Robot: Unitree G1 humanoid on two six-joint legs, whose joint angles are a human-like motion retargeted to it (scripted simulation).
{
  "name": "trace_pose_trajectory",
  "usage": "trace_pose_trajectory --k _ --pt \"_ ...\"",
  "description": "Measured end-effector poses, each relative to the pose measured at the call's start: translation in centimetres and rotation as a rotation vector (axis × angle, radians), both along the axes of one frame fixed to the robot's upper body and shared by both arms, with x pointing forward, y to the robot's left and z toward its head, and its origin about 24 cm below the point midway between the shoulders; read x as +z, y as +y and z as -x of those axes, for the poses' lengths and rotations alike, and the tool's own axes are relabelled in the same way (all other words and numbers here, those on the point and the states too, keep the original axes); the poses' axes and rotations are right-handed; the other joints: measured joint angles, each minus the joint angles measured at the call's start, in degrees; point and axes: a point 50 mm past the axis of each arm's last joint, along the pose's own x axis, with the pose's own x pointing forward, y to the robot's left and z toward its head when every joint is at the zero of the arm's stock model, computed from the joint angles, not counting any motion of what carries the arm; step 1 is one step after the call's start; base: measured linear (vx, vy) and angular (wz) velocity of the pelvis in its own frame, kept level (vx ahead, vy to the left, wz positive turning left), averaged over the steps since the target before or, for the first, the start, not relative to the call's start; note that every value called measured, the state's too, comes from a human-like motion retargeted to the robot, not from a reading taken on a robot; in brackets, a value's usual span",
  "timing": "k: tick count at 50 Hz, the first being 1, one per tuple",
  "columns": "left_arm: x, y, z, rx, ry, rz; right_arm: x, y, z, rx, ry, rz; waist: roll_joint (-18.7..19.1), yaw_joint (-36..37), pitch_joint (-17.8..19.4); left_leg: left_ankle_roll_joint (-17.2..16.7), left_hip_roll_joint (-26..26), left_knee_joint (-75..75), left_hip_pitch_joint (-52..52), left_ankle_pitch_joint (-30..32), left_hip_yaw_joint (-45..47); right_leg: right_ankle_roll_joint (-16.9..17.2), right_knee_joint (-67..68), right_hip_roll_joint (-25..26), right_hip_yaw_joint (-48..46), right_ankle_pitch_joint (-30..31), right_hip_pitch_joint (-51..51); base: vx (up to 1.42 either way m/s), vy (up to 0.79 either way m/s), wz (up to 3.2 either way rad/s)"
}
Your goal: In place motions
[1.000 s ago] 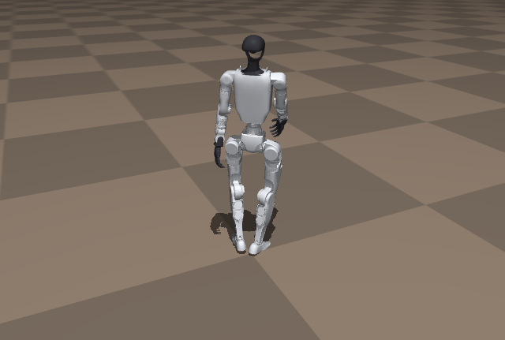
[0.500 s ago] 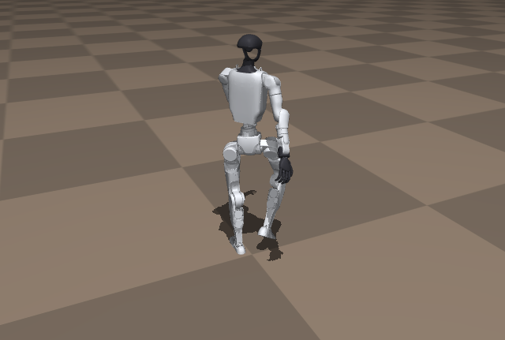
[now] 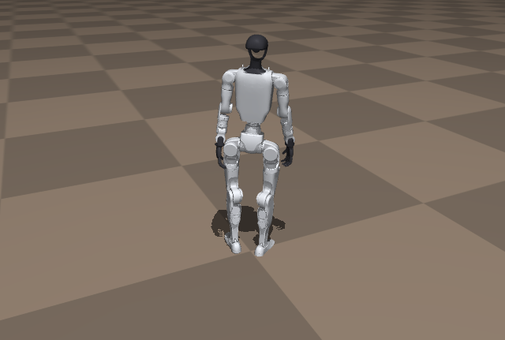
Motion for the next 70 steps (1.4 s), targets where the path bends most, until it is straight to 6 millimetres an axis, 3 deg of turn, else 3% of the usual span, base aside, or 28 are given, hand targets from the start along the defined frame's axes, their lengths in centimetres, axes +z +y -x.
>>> trace_pose_trajectory --k 3,7,14,20,25,33,38,46,58,65,70 --pt "-0.2 0.5 -1.0 -0.026 -0.051 0.006 -0.3 0.3 4.0 -0.101 0.179 -0.018 -1.37 2.78 -0.07 -0.33 0.06 0.17 -0.01 0.21 -0.55 -0.13 0.02 -0.19 -0.53 -0.12 0.43 0.01 -0.09 0.12" --pt "-0.6 0.1 -3.5 -0.065 -0.123 0.017 -0.1 0.5 6.7 -0.131 0.279 0.03 -1.36 2.05 0.72 -0.42 0.34 0.53 -0.66 0.58 -2.15 -0.08 -0.41 -0.16 -2.14 -0.13 1.03 -0.1 -0.04 0.32" --pt "-1.2 -0.8 -7.6 -0.159 -0.284 0.04 0.2 0.0 9.2 -0.032 0.37 0.079 -0.24 0.2 0.45 -0.77 1.01 0.2 -0.91 0.88 -0.47 -0.57 -0.19 0.28 -0.36 0.45 -0.44 -0.03 0.0 -0.16" --pt "-1.2 -0.3 -10.2 -0.285 -0.362 0.05 0.2 -0.4 8.9 -0.031 0.347 0.085 0.61 -0.78 0.34 -0.98 1.65 0.04 -0.92 0.95 1.25 -0.9 -0.02 0.72 1.43 1.24 -1.77 -0.05 -0.02 -0.26" --pt "-1.1 0.3 -10.8 -0.306 -0.371 0.039 0.0 -0.3 7.8 -0.074 0.301 0.061 1.12 -1.37 0.66 -1.1 2.05 -0.03 -0.59 0.94 2.38 -1.08 0.21 0.99 2.59 1.72 -2.37 -0.02 0.0 -0.15" --pt "-1.1 0.1 -9.1 -0.182 -0.313 0.096 -0.3 0.5 5.9 -0.084 0.244 -0.008 1.37 -2.12 0.98 -1.15 2.29 0.03 -0.43 1.0 3.06 -1.21 0.22 1.13 3.3 2.12 -2.61 0.0 0.0 0.0" --pt "-1.0 0.3 -7.8 -0.193 -0.257 0.049 -0.4 0.7 5.5 -0.069 0.217 -0.002 1.31 -2.32 1.4 -0.97 2.12 0.06 -0.24 0.98 2.78 -1.19 0.3 1.01 3.04 2.07 -2.28 0.0 0.0 0.0" --pt "-0.9 0.1 -6.4 -0.198 -0.205 0.055 -0.3 0.6 6.3 -0.056 0.237 0.024 0.75 0.0 1.47 -0.83 1.78 -0.2 0.33 0.71 4.01 -0.94 0.61 0.81 4.26 2.1 -2.27 0.01 0.01 -0.1" --pt "-1.0 -0.3 -6.4 -0.2 -0.212 0.066 -0.2 -0.1 7.1 -0.064 0.253 0.082 0.35 1.05 1.07 -0.74 1.38 -0.24 0.66 0.0 4.34 -0.66 1.05 0.56 4.71 2.43 -2.82 0.01 0.01 -0.04" --pt "-1.1 -0.1 -8.7 -0.224 -0.276 0.072 -0.1 -0.6 6.9 -0.038 0.222 0.111 1.96 -0.3 1.61 -0.54 3.37 1.31 -2.22 0.43 1.14 1.85 8.04 0.88 4.63 0.15 -4.77 -0.03 -0.01 0.34" --pt "-0.9 1.4 -12.4 -0.294 -0.377 0.05 -0.1 -0.7 7.3 -0.01 0.217 0.142 2.47 -3.12 5.93 -0.2 4.22 2.34 -3.64 2.79 -7.63 2.88 12.59 4.07 18.76 -0.08 -3.63 -0.14 -0.07 1.42"
